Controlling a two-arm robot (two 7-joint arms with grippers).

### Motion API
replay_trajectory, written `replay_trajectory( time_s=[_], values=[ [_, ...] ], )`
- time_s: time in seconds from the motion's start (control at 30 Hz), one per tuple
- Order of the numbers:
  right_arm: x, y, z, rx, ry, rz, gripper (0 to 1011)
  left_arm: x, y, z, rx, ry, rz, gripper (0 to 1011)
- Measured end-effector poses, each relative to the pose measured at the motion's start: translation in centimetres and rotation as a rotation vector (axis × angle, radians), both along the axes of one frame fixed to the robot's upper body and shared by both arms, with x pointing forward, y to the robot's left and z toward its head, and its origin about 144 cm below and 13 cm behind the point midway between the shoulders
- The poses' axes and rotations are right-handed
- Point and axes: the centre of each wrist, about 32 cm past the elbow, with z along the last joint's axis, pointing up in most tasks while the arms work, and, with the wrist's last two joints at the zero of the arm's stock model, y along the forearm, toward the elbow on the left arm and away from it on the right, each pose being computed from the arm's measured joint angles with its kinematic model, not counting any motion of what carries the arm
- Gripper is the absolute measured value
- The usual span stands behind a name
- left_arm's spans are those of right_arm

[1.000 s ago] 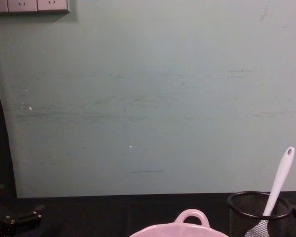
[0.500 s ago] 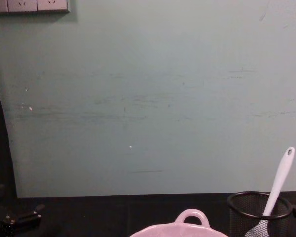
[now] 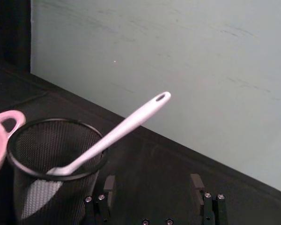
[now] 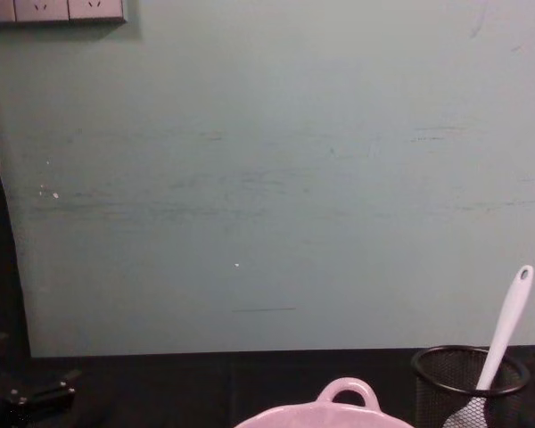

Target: Use the one hand to pick up the spoon and stir the clear water in the bowl.

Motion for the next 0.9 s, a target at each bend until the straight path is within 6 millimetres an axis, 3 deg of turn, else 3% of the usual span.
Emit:
replay_trajectory(
  time_s=[0.3, 0.47, 0.9],
  values=[
    [-2.8, -1.5, 0.9, 0.167, 0.003, 0.008, 1003, 0.0, 0.0, 0.0, 0.000, 0.000, 0.000, 1005],
    [-2.7, -1.7, 1.6, 0.353, 0.039, 0.049, 1003, 0.0, 0.0, 0.0, 0.000, 0.000, 0.000, 1005],
    [2.7, -1.7, 1.5, 0.881, 0.224, 0.171, 1003, 0.0, 0.0, 0.0, 0.000, 0.000, 0.000, 1005]
  ],
)
